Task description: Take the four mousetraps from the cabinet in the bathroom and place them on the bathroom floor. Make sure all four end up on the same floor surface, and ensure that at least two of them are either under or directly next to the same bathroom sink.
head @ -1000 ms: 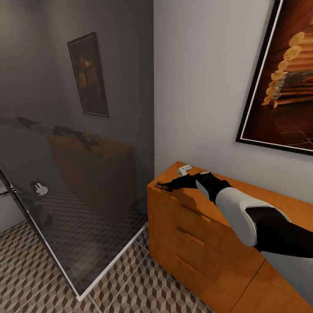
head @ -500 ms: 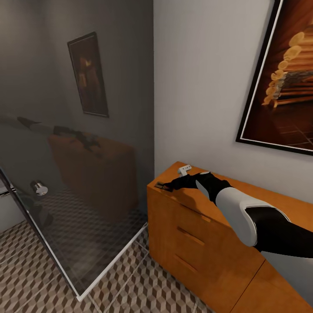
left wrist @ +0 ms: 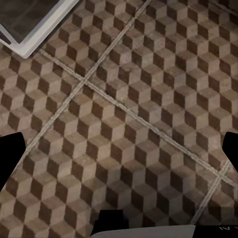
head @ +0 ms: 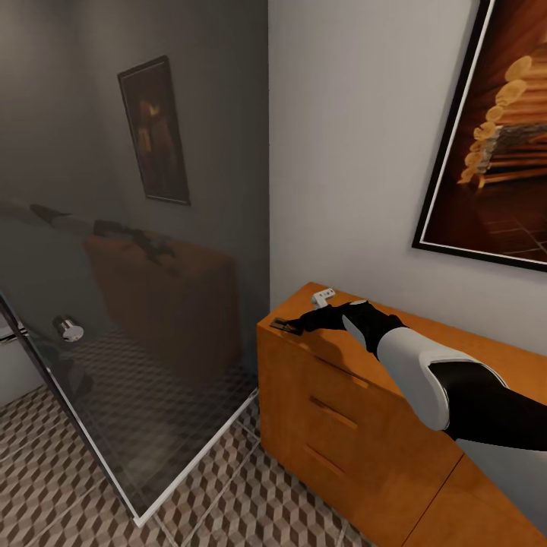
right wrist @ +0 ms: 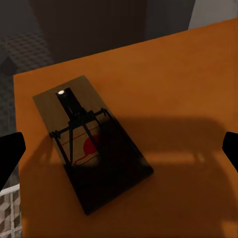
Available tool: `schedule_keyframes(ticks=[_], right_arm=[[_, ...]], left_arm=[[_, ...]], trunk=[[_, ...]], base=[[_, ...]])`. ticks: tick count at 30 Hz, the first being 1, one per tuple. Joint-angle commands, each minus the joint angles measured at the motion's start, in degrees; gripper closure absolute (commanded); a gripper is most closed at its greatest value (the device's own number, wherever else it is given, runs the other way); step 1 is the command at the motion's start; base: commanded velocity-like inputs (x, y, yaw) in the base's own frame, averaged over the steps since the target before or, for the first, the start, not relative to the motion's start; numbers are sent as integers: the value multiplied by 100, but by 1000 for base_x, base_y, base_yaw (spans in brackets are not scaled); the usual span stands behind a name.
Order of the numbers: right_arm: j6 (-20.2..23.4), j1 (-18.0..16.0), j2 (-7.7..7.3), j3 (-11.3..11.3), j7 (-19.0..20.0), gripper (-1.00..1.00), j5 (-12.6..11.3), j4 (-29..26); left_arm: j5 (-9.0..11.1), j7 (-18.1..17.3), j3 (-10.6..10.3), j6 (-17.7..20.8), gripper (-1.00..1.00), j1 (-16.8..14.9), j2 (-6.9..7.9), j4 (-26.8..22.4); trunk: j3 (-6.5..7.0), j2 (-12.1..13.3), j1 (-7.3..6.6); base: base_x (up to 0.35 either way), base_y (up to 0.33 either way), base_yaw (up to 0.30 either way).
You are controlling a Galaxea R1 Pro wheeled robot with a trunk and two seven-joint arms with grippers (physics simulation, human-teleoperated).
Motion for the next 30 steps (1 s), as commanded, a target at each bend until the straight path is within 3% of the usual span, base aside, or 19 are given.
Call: schedule_keyframes(ticks=[1, 30], right_arm=[[35, 0, 0, 5, 17, -100, 15, -13], [74, -1, -17, 5, -37, -100, 32, -13]], left_arm=[[-4, 4, -2, -18, -100, -3, 0, 3], [-4, 4, -2, -18, -100, -3, -1, 10]], trunk=[[-6, -3, 0], [-6, -3, 0]], base=[[0, 0, 0], [0, 0, 0]])
